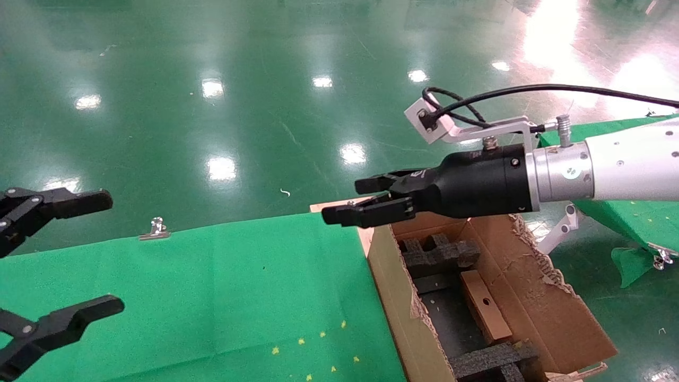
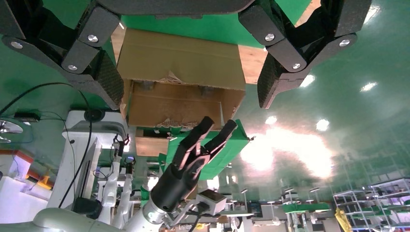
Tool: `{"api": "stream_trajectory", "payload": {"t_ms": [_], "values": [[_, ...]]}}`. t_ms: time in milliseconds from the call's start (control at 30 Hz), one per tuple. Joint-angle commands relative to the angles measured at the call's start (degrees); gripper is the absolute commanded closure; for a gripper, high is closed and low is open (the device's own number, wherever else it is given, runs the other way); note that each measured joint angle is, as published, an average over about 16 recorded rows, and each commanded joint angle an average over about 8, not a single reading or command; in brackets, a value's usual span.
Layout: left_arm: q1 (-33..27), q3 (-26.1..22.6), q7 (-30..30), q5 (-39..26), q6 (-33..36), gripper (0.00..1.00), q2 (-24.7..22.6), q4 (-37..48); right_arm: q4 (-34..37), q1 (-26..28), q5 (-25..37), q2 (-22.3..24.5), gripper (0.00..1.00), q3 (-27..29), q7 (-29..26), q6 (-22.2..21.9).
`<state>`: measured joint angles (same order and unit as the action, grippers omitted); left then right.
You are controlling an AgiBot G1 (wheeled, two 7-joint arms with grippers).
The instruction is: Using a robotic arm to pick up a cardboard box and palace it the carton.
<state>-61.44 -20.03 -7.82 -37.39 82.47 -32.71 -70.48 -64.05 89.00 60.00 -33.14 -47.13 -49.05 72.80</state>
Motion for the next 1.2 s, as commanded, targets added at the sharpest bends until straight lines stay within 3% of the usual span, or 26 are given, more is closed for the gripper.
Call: {"api": "stream_trajectory", "payload": {"t_ms": [33, 1200], "values": [[0.0, 0.0, 0.0, 0.0, 0.0, 0.0, 0.0, 0.0, -0.5, -1.3, -0.9, -0.1, 0.0, 1.5, 1.9, 0.6], [0.0, 0.0, 0.0, 0.0, 0.0, 0.0, 0.0, 0.0, -8.6, -24.7, -16.3, -1.7, 0.0, 28.0, 34.4, 11.6]]}}
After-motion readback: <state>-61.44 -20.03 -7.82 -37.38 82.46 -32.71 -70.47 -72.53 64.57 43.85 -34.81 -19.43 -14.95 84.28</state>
